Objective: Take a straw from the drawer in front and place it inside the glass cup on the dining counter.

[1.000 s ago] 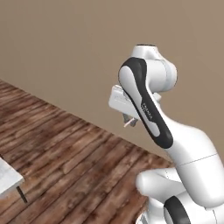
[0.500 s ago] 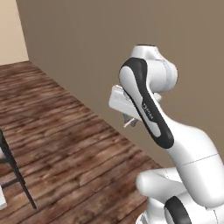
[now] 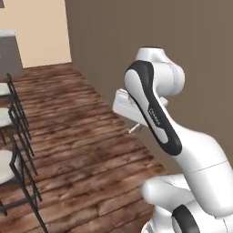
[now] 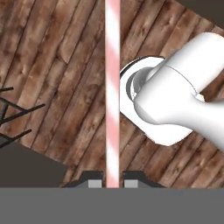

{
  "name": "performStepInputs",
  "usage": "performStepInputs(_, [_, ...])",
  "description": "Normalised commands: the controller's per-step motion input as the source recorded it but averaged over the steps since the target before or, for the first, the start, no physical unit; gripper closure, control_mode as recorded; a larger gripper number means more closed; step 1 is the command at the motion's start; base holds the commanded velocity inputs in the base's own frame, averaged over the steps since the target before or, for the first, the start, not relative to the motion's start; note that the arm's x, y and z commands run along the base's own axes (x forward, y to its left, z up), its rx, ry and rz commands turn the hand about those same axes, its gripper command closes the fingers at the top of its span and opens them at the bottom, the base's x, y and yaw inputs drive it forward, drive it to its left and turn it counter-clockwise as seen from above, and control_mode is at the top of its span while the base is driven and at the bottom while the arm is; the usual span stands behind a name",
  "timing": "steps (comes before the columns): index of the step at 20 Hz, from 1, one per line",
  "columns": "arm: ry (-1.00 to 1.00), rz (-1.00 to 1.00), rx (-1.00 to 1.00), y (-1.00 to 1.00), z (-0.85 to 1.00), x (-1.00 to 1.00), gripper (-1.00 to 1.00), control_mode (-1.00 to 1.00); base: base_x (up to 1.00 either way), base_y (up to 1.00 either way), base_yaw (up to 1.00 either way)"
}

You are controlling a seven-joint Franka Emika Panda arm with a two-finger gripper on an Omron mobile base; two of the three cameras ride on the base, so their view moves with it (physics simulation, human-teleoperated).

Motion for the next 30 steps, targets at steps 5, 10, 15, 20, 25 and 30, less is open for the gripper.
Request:
performStepInputs(5, [0.00, 0.00, 0.00, 0.00, 0.00, 0.00, 1.00, 1.00, 1.00, -0.31, 0.32])
performStepInputs(10, [0.00, 0.00, 0.00, 0.00, 0.00, 0.00, 1.00, 1.00, 1.00, -0.39, 0.33])
performStepInputs(15, [0.00, 0.00, 0.00, 0.00, 0.00, 0.00, 1.00, 1.00, 1.00, -0.42, 0.32])
performStepInputs(20, [0.00, 0.00, 0.00, 0.00, 0.00, 0.00, 1.00, 1.00, 1.00, -0.43, 0.36])
performStepInputs(25, [0.00, 0.00, 0.00, 0.00, 0.00, 0.00, 1.00, 1.00, 1.00, -0.46, 0.41])
performStepInputs(30, [0.00, 0.00, 0.00, 0.00, 0.00, 0.00, 1.00, 1.00, 1.00, -0.42, 0.48])
